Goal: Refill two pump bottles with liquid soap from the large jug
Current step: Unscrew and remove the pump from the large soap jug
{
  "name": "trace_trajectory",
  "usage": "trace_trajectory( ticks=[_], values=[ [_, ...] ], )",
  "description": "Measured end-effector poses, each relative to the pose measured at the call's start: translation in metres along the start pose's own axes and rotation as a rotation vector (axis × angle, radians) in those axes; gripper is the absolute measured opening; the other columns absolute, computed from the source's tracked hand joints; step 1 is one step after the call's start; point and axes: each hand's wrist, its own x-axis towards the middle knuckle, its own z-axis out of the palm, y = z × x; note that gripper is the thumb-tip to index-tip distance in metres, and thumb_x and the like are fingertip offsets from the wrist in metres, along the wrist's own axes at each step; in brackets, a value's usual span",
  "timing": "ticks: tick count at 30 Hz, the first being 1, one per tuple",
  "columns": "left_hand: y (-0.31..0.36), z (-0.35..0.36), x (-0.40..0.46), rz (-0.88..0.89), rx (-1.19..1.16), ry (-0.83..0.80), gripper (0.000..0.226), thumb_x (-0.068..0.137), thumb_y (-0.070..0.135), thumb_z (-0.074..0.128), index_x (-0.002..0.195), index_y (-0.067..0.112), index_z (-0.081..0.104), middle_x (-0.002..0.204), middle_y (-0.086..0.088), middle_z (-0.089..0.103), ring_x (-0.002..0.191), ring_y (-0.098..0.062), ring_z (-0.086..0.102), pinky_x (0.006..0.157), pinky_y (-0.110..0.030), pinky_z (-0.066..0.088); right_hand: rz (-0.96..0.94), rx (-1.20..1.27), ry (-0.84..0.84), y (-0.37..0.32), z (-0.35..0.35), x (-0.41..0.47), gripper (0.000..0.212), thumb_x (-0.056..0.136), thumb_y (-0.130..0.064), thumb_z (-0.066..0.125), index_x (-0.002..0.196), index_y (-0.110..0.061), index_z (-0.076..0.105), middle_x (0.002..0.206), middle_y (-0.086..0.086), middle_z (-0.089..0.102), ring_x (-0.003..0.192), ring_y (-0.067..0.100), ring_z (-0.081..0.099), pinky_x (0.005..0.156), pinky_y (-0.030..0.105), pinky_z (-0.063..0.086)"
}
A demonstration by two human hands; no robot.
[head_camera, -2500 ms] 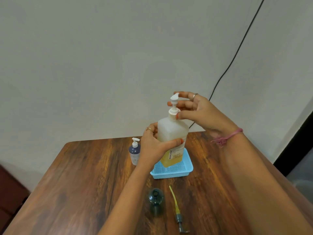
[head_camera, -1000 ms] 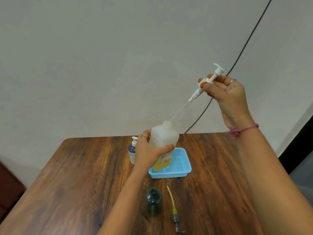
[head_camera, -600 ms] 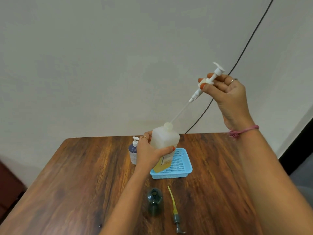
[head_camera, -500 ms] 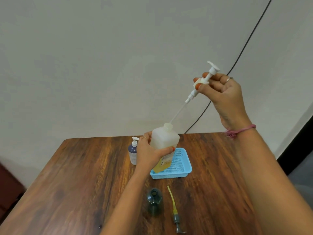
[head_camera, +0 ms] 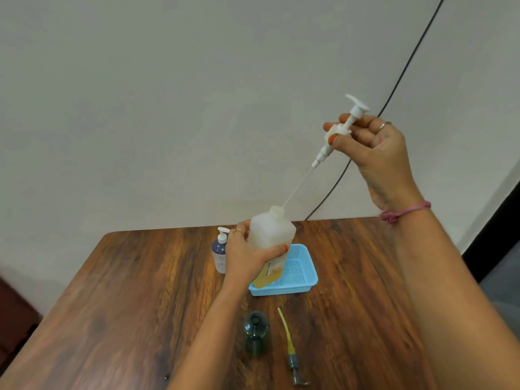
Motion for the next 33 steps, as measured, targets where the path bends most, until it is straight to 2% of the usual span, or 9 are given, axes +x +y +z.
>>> trace_trajectory(
  ticks=[4, 6, 12, 19, 24, 28, 33],
  values=[
    [-0.001, 0.0, 0.0, 0.002, 0.017, 0.007, 0.081, 0.055, 0.025, 0.093, 0.124, 0.019, 0.05, 0.113, 0.004, 0.057, 0.103, -0.016, 0.059, 0.07, -0.021, 0.053, 0.022, -0.039, -0.032, 0.006, 0.002, -0.002, 0.031, 0.083, -0.005, 0.071, 0.11, -0.011, 0.058, 0.104, 0.003, 0.073, 0.102, 0.014, 0.068, 0.09, 0.026, 0.052],
    [0.0, 0.0, -0.001, 0.005, 0.015, 0.01, 0.082, 0.054, 0.024, 0.093, 0.124, 0.019, 0.05, 0.113, 0.004, 0.057, 0.103, -0.015, 0.059, 0.071, -0.021, 0.053, 0.021, -0.024, -0.005, 0.007, -0.001, -0.002, 0.031, 0.082, -0.005, 0.071, 0.11, -0.011, 0.058, 0.103, 0.003, 0.073, 0.102, 0.015, 0.068, 0.092, 0.029, 0.052],
    [-0.001, 0.001, -0.003, 0.0, 0.004, 0.004, 0.08, 0.054, 0.023, 0.093, 0.122, 0.021, 0.05, 0.113, 0.005, 0.057, 0.103, -0.015, 0.059, 0.071, -0.022, 0.054, -0.005, 0.044, 0.023, -0.001, -0.003, -0.002, 0.031, 0.083, -0.004, 0.07, 0.111, -0.007, 0.057, 0.105, 0.006, 0.072, 0.104, 0.016, 0.068, 0.094, 0.031, 0.052],
    [-0.003, 0.003, -0.005, 0.008, 0.013, -0.008, 0.078, 0.055, 0.025, 0.093, 0.119, 0.024, 0.048, 0.113, 0.005, 0.056, 0.101, -0.014, 0.059, 0.069, -0.021, 0.053, 0.035, -0.026, 0.019, 0.01, -0.009, -0.006, 0.034, 0.083, -0.006, 0.071, 0.114, -0.007, 0.057, 0.106, 0.005, 0.072, 0.104, 0.014, 0.068, 0.096, 0.031, 0.051],
    [-0.009, 0.006, -0.006, -0.013, 0.038, -0.014, 0.082, 0.055, 0.029, 0.093, 0.124, 0.022, 0.048, 0.118, 0.002, 0.056, 0.106, -0.017, 0.059, 0.077, -0.029, 0.057, 0.063, 0.041, 0.118, 0.016, -0.023, -0.01, 0.036, 0.084, -0.004, 0.069, 0.118, -0.001, 0.056, 0.108, 0.009, 0.071, 0.104, 0.016, 0.068, 0.095, 0.03, 0.051],
    [-0.013, 0.008, -0.007, -0.028, 0.033, -0.034, 0.08, 0.057, 0.028, 0.092, 0.122, 0.024, 0.047, 0.119, 0.003, 0.054, 0.107, -0.017, 0.058, 0.074, -0.024, 0.055, 0.076, 0.153, 0.219, 0.024, -0.033, -0.015, 0.026, 0.085, -0.002, 0.066, 0.109, -0.007, 0.058, 0.106, 0.009, 0.071, 0.1, 0.015, 0.069, 0.079, 0.018, 0.051],
    [-0.022, 0.016, -0.011, -0.041, 0.022, -0.069, 0.079, 0.056, 0.032, 0.092, 0.12, 0.031, 0.045, 0.12, 0.004, 0.055, 0.108, -0.017, 0.058, 0.076, -0.025, 0.056, 0.147, 0.319, 0.457, 0.06, -0.056, -0.029, 0.023, 0.085, -0.005, 0.068, 0.104, -0.015, 0.058, 0.104, 0.006, 0.071, 0.092, 0.009, 0.066, 0.073, 0.019, 0.048]
  ],
)
